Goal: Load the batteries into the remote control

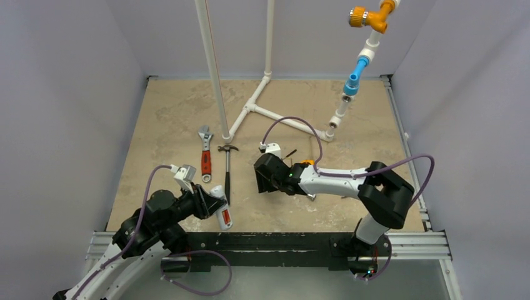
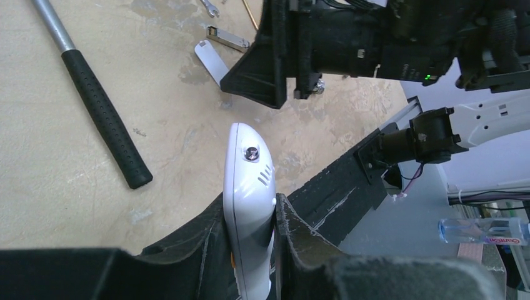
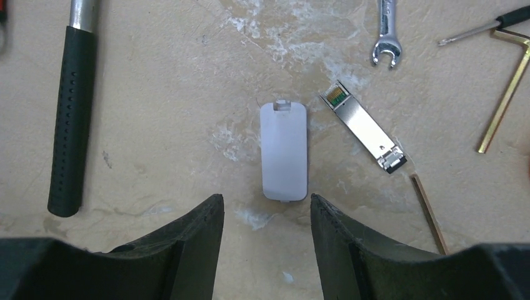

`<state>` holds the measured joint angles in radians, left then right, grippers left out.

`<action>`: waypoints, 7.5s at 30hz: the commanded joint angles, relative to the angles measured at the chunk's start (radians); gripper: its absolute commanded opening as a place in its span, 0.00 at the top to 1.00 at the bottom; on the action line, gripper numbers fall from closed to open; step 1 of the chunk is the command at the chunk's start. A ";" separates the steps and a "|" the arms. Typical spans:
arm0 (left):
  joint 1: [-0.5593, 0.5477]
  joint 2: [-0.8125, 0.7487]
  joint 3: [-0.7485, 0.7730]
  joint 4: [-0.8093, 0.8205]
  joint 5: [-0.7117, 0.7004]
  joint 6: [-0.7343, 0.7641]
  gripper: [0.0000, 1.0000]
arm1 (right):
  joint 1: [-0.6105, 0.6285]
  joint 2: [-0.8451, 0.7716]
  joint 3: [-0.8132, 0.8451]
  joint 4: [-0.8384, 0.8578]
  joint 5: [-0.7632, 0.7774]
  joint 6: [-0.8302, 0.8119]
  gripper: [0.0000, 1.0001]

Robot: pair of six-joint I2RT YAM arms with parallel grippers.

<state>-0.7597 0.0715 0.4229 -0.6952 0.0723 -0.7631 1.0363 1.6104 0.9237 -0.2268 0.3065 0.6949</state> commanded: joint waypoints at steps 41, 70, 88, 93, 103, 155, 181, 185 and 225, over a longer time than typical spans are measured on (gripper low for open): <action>-0.004 -0.089 0.078 0.068 0.048 0.010 1.00 | 0.119 0.126 0.122 -0.206 -0.177 -0.575 0.79; -0.003 -0.104 0.157 0.060 0.037 0.019 1.00 | 0.103 0.103 0.075 -0.119 0.056 0.006 1.00; -0.003 -0.087 0.150 0.075 0.036 0.024 1.00 | 0.020 0.110 0.040 -0.152 0.158 0.057 1.00; -0.003 -0.089 0.147 0.070 0.035 0.022 1.00 | -0.010 0.131 0.056 -0.144 0.172 0.028 1.00; -0.003 -0.088 0.146 0.068 0.027 0.021 1.00 | -0.048 0.171 0.104 -0.082 0.122 -0.050 1.00; -0.003 -0.077 0.122 0.103 0.042 0.005 1.00 | 0.083 -0.063 -0.156 -0.259 -0.006 0.071 1.00; -0.003 -0.040 0.119 0.135 0.071 0.016 1.00 | 0.127 -0.093 -0.009 -0.278 0.291 0.505 0.37; -0.003 -0.056 0.120 0.124 0.065 0.018 1.00 | 0.130 -0.041 0.029 -0.301 0.303 0.539 0.41; -0.003 -0.087 0.070 0.178 0.042 -0.013 1.00 | 0.158 -0.050 -0.016 -0.301 0.283 0.187 0.76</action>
<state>-0.7597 0.0174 0.5232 -0.6163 0.1265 -0.7490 1.1759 1.6421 0.9382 -0.6083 0.6060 1.0443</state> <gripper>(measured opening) 0.246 0.268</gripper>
